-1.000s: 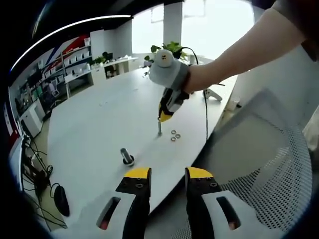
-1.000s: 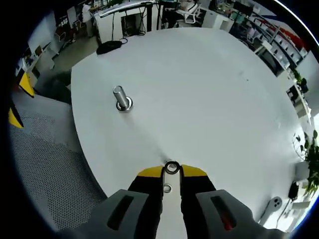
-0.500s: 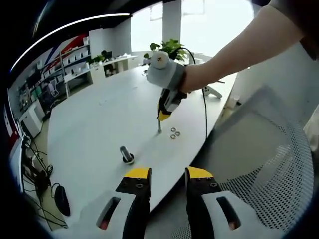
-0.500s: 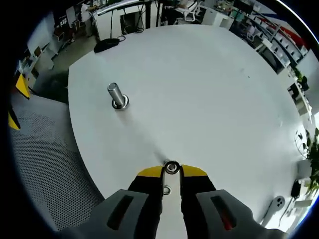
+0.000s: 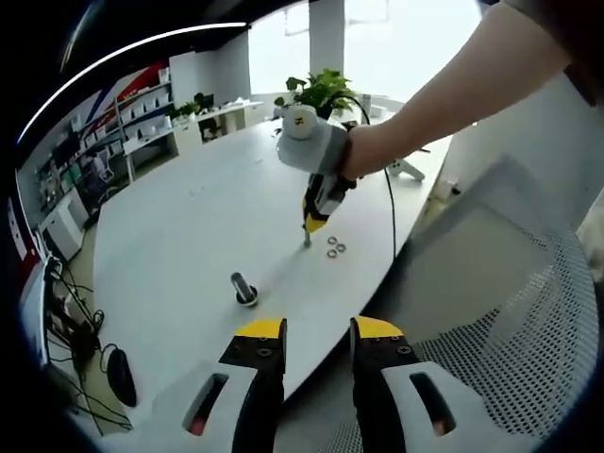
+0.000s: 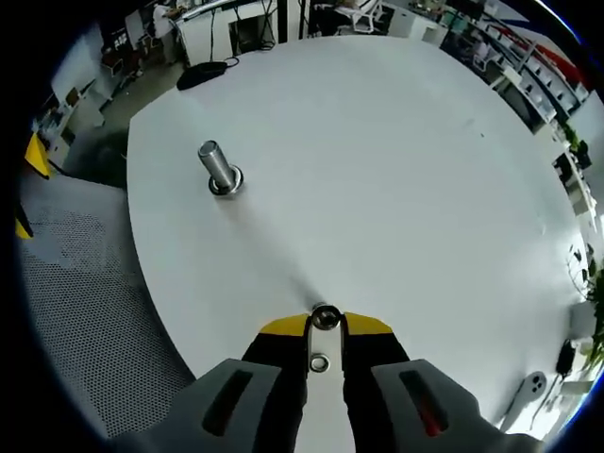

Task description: Place the washer onto the threaded stud by aligning its center hole with the stud, sliding it down to the base, and recovering from edge contact or off-axis alignment until the washer reaches the visible bottom stop.

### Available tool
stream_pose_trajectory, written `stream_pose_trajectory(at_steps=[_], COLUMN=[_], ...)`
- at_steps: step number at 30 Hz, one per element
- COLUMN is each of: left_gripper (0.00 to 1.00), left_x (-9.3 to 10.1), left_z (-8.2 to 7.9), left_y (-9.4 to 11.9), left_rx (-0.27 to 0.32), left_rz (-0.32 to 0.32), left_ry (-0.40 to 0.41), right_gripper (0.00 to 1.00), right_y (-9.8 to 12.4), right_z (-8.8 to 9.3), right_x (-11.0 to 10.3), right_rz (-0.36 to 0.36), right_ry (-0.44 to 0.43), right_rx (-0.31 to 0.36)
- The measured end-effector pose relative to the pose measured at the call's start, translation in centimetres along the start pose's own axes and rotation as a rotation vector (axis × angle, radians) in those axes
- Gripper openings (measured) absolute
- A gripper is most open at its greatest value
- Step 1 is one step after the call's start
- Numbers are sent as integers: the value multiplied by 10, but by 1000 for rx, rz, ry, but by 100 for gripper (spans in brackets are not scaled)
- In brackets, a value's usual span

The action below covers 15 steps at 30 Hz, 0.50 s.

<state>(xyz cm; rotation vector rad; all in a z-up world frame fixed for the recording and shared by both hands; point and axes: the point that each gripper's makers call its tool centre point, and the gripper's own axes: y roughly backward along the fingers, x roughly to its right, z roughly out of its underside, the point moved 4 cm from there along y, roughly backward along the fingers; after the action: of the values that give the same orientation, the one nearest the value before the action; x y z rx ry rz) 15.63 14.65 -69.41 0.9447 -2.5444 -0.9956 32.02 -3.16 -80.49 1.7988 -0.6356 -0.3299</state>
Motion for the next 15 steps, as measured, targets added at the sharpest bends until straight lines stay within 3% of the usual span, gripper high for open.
stream_pose_trajectory(at_steps=[15], left_gripper=[24], left_x=[-2], left_z=[3], left_y=[0], left_rx=[-26], left_rz=[-35], left_ry=[-30], right_gripper=[14], right_y=[-19], right_z=[11], right_x=[0], right_rz=[-14], right_ry=[4], right_rx=[-36])
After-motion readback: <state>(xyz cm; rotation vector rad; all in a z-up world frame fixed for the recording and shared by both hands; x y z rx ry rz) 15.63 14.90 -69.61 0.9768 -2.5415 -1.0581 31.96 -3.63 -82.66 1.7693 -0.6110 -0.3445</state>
